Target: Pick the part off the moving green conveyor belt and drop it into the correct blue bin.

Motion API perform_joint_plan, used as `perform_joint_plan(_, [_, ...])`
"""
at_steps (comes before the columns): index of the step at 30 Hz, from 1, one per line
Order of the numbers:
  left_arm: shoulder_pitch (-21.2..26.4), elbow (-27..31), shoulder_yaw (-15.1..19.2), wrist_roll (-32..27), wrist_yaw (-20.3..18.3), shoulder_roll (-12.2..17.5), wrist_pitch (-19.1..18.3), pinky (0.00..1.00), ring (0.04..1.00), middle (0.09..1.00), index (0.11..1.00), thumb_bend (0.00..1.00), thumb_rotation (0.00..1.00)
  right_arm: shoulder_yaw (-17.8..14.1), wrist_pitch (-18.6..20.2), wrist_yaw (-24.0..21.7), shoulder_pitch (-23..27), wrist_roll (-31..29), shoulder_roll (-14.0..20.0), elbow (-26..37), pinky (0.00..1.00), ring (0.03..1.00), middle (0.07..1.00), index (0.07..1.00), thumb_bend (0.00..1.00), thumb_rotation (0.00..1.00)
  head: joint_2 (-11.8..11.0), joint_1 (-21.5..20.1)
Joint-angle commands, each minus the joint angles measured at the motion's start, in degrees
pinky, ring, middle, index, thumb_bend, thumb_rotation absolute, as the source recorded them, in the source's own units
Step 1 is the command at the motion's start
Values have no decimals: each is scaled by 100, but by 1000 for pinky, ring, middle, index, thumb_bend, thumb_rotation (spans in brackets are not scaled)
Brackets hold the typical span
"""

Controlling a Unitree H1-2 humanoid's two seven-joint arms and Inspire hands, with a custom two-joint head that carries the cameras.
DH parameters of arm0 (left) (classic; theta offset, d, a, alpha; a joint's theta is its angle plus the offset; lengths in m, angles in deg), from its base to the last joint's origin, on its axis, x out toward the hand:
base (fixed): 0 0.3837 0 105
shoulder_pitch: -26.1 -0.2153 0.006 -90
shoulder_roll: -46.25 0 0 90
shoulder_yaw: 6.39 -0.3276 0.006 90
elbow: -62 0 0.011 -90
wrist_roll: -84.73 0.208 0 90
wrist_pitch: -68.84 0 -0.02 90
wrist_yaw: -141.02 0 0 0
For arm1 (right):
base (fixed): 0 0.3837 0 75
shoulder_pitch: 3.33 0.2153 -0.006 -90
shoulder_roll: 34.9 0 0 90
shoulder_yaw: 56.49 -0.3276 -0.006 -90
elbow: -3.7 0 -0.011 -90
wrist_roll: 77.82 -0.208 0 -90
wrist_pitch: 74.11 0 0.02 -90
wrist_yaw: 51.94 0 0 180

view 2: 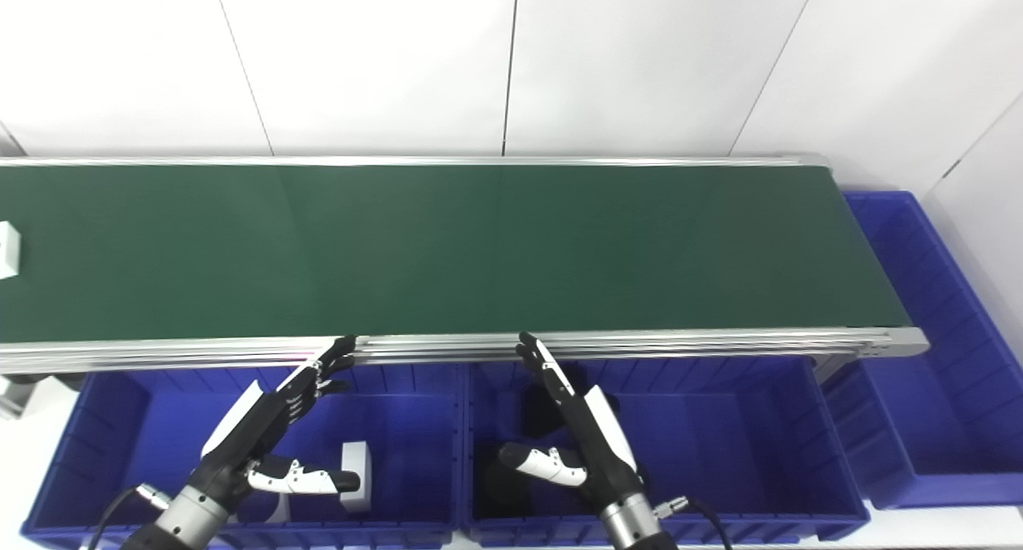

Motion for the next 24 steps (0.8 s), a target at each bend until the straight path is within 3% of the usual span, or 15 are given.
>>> perform_joint_plan(1, [45,150,-59,68,139,-89,231,819,912,948,923,937,273,-101,-346,-51,-35,-163,150,317,919,928,936,987,919,789,-37,184])
perform_joint_plan(7, [76,58,-220,327,347,-176,232,816,900,930,906,970,301,-197,-392,-141,-107,-374,320,503,915,920,937,979,850,739,-323,927])
perform_joint_plan(9, [98,19,-268,372,421,-195,233,803,895,924,901,988,346,-211,-378,-159,-115,-415,344,538,926,918,931,976,822,714,-380,1000])
perform_joint_plan(24, [241,-164,-620,561,930,-102,237,787,881,914,892,1000,377,-297,-383,-263,-112,-532,376,477,939,931,939,985,846,712,-598,1135])
